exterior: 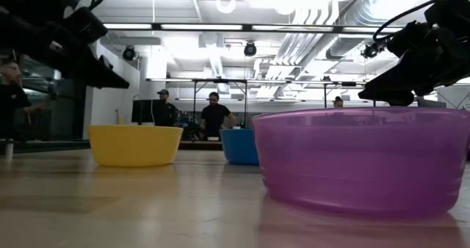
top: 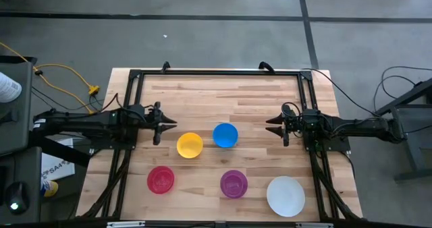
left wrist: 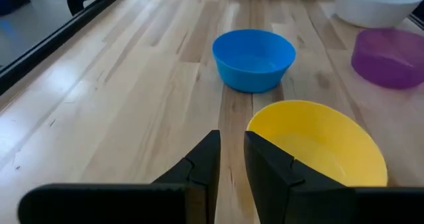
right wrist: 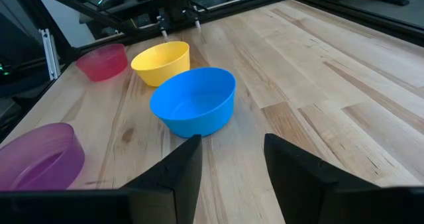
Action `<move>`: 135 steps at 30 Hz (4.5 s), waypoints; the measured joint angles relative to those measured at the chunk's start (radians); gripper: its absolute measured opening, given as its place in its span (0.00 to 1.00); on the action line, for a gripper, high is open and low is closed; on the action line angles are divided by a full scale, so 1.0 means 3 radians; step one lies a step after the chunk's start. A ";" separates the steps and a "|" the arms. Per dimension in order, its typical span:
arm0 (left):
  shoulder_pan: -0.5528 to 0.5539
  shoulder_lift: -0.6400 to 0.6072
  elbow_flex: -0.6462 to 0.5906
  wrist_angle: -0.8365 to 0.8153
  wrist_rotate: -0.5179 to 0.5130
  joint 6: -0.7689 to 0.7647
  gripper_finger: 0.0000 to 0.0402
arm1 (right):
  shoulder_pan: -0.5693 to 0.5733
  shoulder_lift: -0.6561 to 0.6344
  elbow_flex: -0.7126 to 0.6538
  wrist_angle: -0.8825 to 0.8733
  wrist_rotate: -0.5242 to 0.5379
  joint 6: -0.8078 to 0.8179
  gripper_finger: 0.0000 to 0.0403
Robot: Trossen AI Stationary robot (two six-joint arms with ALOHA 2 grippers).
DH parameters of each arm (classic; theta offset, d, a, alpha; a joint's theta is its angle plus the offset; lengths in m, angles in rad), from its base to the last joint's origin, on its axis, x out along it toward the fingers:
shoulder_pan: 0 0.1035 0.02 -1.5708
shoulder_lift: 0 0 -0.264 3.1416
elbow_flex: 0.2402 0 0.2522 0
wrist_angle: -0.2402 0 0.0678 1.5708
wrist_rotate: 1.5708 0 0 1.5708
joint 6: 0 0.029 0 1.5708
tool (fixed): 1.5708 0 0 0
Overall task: Nest bowls inside each other
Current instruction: Stack the yellow bowl on the white bowl
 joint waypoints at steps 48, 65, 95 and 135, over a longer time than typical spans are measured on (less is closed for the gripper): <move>0.0000 0.2321 0.1820 -0.0943 0.0250 -0.1049 0.17 | 0.0000 0.0001 0.0000 -0.0012 0.0000 0.0000 0.39; -0.0350 0.2830 0.2510 -0.1722 0.0045 -0.1466 0.17 | 0.0000 0.0000 -0.0001 -0.0012 0.0001 0.0000 0.39; -0.0437 0.3522 0.2827 -0.2333 -0.0289 -0.1307 0.17 | -0.0001 0.0001 -0.0001 -0.0013 0.0000 0.0000 0.39; -0.0437 0.3749 0.2824 -0.2498 -0.0294 -0.1460 0.37 | 0.0000 0.0000 -0.0001 -0.0012 0.0000 0.0000 0.39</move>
